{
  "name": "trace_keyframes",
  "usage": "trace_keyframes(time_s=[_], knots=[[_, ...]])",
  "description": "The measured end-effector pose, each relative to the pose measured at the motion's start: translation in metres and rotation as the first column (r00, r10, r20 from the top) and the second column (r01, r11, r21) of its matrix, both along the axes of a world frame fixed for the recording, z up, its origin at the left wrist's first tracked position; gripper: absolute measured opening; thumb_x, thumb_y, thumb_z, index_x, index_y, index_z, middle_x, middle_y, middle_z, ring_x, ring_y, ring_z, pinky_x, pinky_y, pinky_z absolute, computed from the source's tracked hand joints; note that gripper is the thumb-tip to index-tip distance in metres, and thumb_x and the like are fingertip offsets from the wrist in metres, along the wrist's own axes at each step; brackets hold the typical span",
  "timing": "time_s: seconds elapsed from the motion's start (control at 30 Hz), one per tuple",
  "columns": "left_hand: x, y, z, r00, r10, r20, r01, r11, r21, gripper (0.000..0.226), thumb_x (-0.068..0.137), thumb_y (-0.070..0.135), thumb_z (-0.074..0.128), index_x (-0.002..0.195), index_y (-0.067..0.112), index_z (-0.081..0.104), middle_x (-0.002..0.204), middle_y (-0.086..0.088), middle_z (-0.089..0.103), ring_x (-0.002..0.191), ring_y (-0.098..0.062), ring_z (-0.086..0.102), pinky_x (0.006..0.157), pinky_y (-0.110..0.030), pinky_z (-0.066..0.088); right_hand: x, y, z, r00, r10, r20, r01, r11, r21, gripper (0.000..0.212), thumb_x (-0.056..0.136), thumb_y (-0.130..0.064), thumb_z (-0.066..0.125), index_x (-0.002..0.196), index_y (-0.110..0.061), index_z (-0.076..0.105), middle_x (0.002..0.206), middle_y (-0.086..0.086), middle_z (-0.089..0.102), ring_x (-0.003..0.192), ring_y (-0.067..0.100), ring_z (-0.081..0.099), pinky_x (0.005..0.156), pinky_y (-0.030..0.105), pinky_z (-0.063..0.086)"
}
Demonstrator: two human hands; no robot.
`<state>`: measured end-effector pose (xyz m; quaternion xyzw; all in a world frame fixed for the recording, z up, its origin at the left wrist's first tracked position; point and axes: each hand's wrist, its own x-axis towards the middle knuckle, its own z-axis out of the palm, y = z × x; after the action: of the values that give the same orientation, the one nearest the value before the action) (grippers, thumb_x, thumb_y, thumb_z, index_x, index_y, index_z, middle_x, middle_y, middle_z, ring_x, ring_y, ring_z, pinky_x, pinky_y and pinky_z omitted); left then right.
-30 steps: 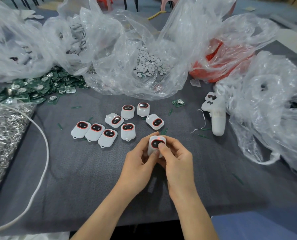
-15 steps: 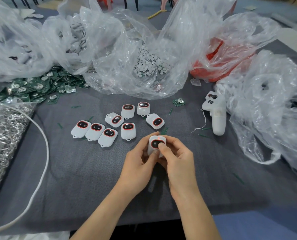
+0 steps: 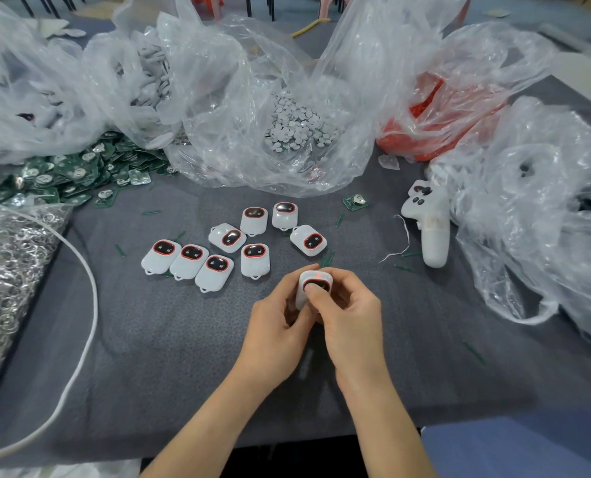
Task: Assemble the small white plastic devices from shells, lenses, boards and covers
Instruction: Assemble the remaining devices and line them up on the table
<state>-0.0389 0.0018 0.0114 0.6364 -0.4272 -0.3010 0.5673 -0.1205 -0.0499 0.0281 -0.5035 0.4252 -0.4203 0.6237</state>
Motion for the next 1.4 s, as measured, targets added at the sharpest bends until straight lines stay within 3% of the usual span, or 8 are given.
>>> trace_keyframes(time_s=[0.17,0.57,0.73,0.9,1.07,1.23,1.4], knots=[[-0.003,0.0,0.002,0.999,0.014,0.052,-0.014,1.0,-0.014,0.04,0.09,0.002,0.062,0.114,0.034,0.059,0.101,0.018,0.07,0.09,0.0,0.067,0.076,-0.011,0.048,0.001,0.001,-0.004,0.998,-0.045,-0.034,0.044,0.998,-0.041,0.015,0.08,-0.002,0.069,0.084,-0.016,0.068,0.076,0.0,0.072,0.073,0.01,0.067,0.069,0.022,0.052],[0.001,-0.001,0.0,1.0,-0.015,0.007,0.015,0.999,0.037,0.055,0.09,0.0,0.059,0.123,0.044,0.051,0.108,0.023,0.068,0.099,-0.002,0.065,0.086,-0.014,0.048,-0.003,0.001,-0.003,0.998,0.001,0.06,-0.002,1.0,0.017,0.011,0.084,-0.001,0.066,0.09,-0.01,0.07,0.086,0.008,0.073,0.081,0.014,0.068,0.074,0.027,0.055],[0.004,-0.002,0.003,0.994,-0.027,-0.105,0.03,0.999,0.022,0.057,0.089,-0.011,0.054,0.119,0.037,0.054,0.111,0.024,0.067,0.106,0.003,0.062,0.088,-0.009,0.044,-0.005,-0.002,-0.003,0.975,-0.004,0.223,-0.035,0.985,0.17,0.029,0.095,-0.002,0.045,0.095,-0.011,0.073,0.092,0.012,0.074,0.082,0.022,0.069,0.067,0.029,0.057],[0.008,-0.003,0.006,0.989,-0.03,-0.143,0.033,0.999,0.017,0.045,0.088,-0.012,0.054,0.11,0.027,0.062,0.1,0.012,0.073,0.095,-0.003,0.067,0.081,-0.013,0.047,-0.007,-0.003,-0.003,0.968,0.026,0.249,-0.064,0.987,0.145,0.037,0.097,0.001,0.037,0.098,-0.012,0.072,0.093,0.01,0.074,0.082,0.02,0.069,0.064,0.027,0.056],[0.007,-0.003,0.006,0.993,0.006,-0.119,-0.002,0.999,0.034,0.041,0.087,-0.01,0.056,0.103,0.027,0.064,0.091,0.009,0.074,0.088,-0.005,0.069,0.077,-0.014,0.049,-0.008,-0.001,-0.005,0.973,0.047,0.227,-0.074,0.991,0.112,0.036,0.096,0.004,0.038,0.1,-0.011,0.07,0.09,0.007,0.074,0.08,0.017,0.071,0.062,0.024,0.055],[0.005,-0.004,0.008,0.986,-0.01,-0.165,0.017,0.999,0.038,0.036,0.089,-0.008,0.055,0.111,0.019,0.063,0.099,0.001,0.074,0.095,-0.012,0.068,0.086,-0.024,0.052,-0.011,-0.002,-0.006,0.971,0.105,0.214,-0.124,0.99,0.074,0.032,0.09,0.009,0.051,0.108,-0.011,0.068,0.096,0.004,0.075,0.089,0.016,0.071,0.068,0.023,0.056],[0.011,-0.003,0.008,0.965,-0.049,-0.259,0.067,0.996,0.058,0.03,0.093,-0.002,0.053,0.112,0.019,0.064,0.102,-0.007,0.073,0.102,-0.024,0.067,0.092,-0.037,0.051,-0.013,-0.004,-0.008,0.98,0.104,0.168,-0.115,0.991,0.061,0.016,0.087,-0.002,0.064,0.096,-0.014,0.068,0.091,0.006,0.074,0.085,0.016,0.07,0.068,0.023,0.055]])
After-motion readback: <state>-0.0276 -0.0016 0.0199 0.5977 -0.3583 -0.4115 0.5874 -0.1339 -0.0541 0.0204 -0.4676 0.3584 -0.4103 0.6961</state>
